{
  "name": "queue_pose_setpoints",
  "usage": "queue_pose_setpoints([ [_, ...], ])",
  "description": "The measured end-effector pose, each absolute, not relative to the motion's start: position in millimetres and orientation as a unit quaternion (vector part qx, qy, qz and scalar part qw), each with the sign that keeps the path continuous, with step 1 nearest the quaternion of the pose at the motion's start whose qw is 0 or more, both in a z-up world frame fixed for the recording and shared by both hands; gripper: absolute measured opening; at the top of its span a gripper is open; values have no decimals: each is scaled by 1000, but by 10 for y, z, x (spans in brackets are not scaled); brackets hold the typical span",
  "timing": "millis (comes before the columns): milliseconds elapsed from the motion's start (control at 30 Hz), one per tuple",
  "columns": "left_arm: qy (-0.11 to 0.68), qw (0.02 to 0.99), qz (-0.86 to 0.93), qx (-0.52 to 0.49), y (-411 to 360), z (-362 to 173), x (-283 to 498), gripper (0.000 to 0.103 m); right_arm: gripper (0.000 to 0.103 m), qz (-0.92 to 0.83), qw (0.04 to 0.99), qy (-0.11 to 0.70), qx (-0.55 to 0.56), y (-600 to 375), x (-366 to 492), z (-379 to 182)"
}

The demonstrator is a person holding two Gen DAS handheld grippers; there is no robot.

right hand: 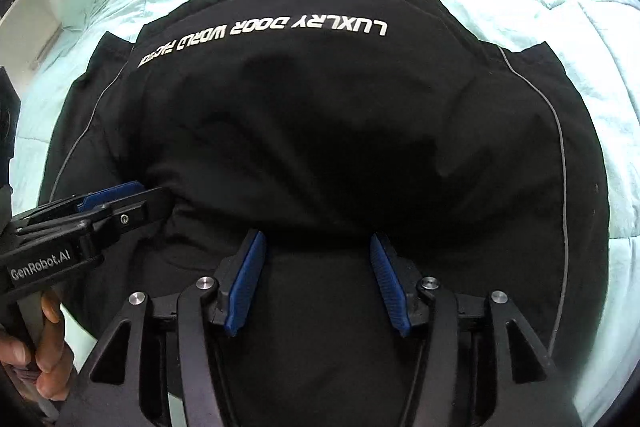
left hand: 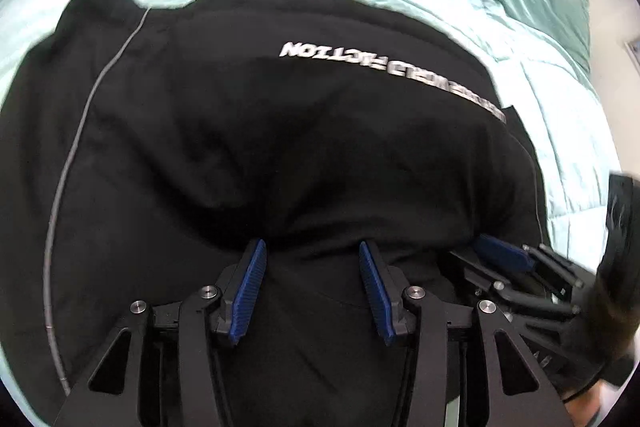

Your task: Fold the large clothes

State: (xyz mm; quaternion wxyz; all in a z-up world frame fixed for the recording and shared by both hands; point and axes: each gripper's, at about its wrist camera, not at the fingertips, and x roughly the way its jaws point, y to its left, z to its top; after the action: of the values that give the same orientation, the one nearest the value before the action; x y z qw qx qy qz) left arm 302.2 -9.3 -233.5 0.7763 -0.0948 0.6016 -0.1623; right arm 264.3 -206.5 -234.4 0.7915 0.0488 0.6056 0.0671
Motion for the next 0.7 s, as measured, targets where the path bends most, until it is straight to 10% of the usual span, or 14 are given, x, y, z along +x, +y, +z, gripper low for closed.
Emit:
queue_pose_setpoints([
  [700,583,782,-186,-120,-41,-2099,3045,51,66,57,818,568,68,-2324,3168,-2155],
])
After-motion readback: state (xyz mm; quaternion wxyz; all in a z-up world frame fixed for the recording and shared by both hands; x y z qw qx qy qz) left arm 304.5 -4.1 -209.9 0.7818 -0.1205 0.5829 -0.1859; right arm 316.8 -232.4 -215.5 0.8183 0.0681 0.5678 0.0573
